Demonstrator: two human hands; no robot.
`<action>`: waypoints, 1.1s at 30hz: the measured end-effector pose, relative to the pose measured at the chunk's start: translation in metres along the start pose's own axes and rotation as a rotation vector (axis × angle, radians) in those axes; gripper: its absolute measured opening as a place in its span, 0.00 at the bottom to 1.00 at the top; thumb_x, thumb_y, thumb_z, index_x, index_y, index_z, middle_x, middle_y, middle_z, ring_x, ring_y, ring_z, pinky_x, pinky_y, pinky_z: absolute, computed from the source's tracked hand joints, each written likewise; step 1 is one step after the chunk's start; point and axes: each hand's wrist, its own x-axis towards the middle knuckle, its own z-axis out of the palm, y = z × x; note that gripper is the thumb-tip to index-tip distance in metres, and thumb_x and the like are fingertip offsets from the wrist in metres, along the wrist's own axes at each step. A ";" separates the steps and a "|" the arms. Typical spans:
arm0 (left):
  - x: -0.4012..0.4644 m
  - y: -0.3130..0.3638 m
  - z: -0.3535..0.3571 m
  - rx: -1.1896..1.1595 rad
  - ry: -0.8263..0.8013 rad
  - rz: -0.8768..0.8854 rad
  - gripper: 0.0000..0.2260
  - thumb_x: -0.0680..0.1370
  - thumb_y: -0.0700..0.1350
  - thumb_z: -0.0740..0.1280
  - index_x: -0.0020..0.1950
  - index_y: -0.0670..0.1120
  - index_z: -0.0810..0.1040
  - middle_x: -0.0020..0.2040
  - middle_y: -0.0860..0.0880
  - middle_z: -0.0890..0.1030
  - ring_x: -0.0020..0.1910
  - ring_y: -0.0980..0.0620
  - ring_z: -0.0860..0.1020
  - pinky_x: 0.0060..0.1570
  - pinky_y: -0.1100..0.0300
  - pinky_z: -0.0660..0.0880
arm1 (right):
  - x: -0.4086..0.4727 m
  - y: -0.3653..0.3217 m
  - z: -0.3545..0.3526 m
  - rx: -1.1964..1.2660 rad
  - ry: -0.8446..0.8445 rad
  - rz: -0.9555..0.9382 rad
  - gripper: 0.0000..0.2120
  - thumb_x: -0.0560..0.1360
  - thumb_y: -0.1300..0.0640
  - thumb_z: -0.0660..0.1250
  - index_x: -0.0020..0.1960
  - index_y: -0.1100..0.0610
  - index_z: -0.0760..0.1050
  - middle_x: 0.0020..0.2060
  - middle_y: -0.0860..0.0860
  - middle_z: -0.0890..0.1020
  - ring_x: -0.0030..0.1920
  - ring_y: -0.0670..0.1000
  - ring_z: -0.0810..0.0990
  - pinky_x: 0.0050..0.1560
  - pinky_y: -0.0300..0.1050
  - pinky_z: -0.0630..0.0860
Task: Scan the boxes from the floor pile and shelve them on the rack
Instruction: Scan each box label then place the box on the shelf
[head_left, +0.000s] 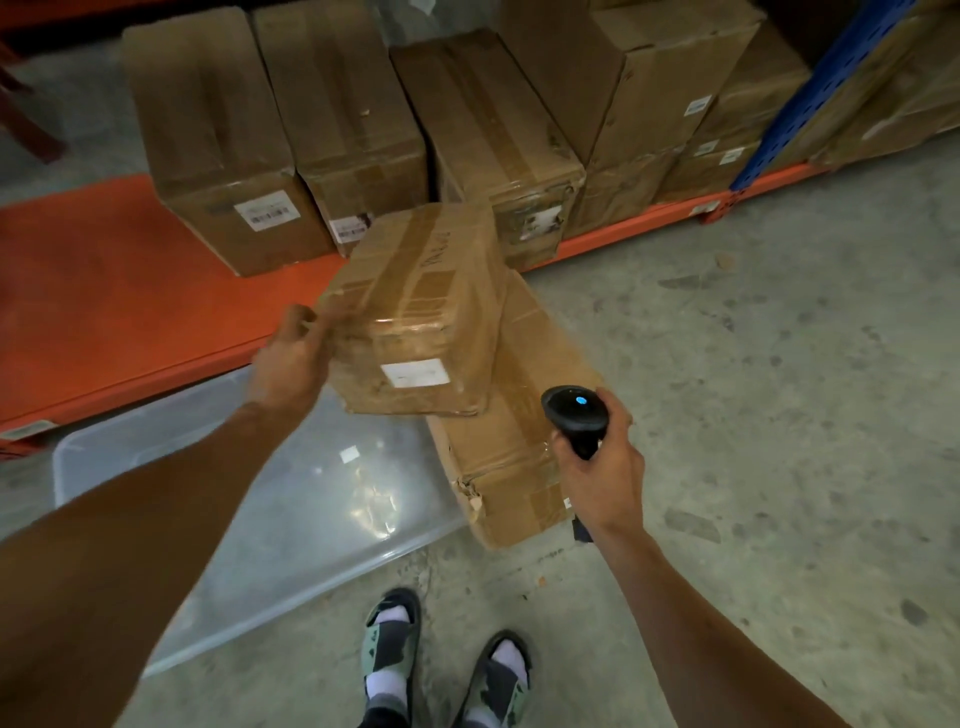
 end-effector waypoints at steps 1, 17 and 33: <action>0.005 -0.010 -0.003 -0.005 -0.011 0.010 0.28 0.77 0.38 0.70 0.74 0.57 0.67 0.60 0.37 0.74 0.47 0.32 0.79 0.40 0.40 0.79 | 0.007 -0.003 0.007 -0.075 -0.025 -0.006 0.35 0.76 0.57 0.75 0.78 0.51 0.64 0.62 0.55 0.82 0.62 0.56 0.81 0.60 0.46 0.78; -0.004 -0.002 0.050 -0.346 -0.170 -0.237 0.32 0.80 0.45 0.69 0.80 0.57 0.59 0.81 0.44 0.53 0.69 0.42 0.73 0.67 0.51 0.70 | 0.079 -0.043 0.062 -0.805 -0.232 0.060 0.30 0.78 0.48 0.72 0.75 0.53 0.65 0.59 0.62 0.82 0.60 0.66 0.80 0.56 0.57 0.78; 0.001 0.001 0.042 -0.290 -0.255 -0.282 0.34 0.79 0.51 0.70 0.80 0.58 0.56 0.82 0.46 0.51 0.73 0.38 0.68 0.72 0.48 0.65 | 0.073 -0.043 0.055 -0.815 -0.242 0.097 0.29 0.78 0.47 0.72 0.73 0.54 0.64 0.61 0.60 0.80 0.62 0.63 0.80 0.58 0.55 0.76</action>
